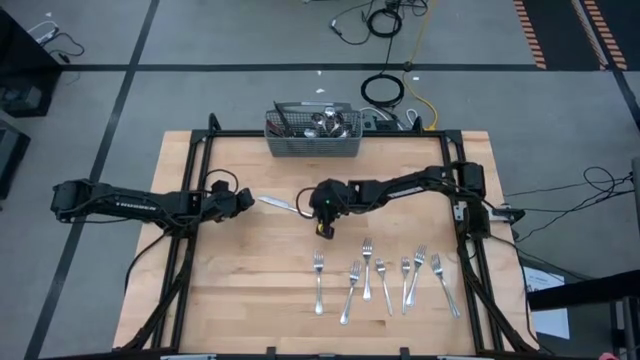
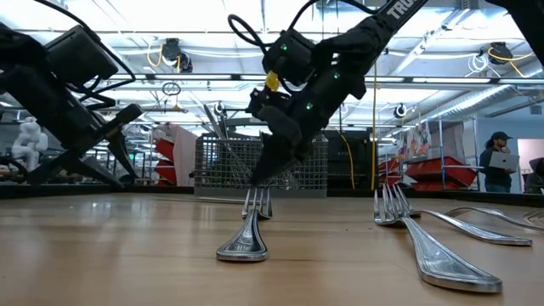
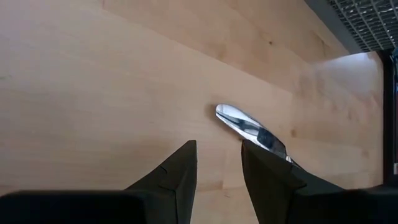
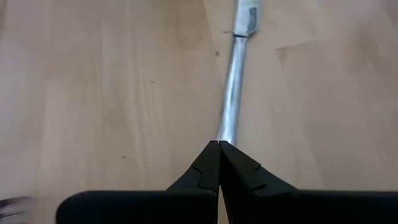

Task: Sort silverware
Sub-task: Put the silver knife into the gray utensil holder

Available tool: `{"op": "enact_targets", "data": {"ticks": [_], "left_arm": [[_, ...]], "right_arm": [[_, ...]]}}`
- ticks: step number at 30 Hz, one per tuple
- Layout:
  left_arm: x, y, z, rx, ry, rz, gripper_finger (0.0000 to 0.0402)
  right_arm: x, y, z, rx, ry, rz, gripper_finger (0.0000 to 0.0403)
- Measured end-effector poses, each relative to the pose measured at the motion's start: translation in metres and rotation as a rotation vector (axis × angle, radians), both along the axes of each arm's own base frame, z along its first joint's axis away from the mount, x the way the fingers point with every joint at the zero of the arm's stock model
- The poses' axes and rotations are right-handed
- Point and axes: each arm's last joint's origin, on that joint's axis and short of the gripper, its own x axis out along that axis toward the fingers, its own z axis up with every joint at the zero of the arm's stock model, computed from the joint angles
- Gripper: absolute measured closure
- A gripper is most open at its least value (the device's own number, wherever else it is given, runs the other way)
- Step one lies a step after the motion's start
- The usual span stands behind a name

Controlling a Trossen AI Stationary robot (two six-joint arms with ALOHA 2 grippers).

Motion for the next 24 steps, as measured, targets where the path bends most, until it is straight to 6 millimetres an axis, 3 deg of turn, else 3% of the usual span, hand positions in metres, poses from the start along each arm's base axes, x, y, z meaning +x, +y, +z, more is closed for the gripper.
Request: {"op": "enact_targets", "data": {"ticks": [4,14,20,24], "left_arm": [[0.000,0.000,0.000,0.001,0.000,0.001,0.0268],[0.000,0.000,0.000,0.003,-0.001,0.002,0.0268],[0.000,0.000,0.000,0.003,0.004,0.002,0.0268],[0.000,0.000,0.000,0.002,0.006,0.002,0.0268]], "right_arm": [[0.000,0.002,0.000,-0.003,-0.002,0.000,0.0403],[0.006,0.009,-0.024,0.028,0.021,-0.008,0.0403],[0.006,0.007,-0.023,0.047,0.022,-0.006,0.0403],[0.008,0.017,-0.003,0.038,-0.022,0.018,0.0403]]}}
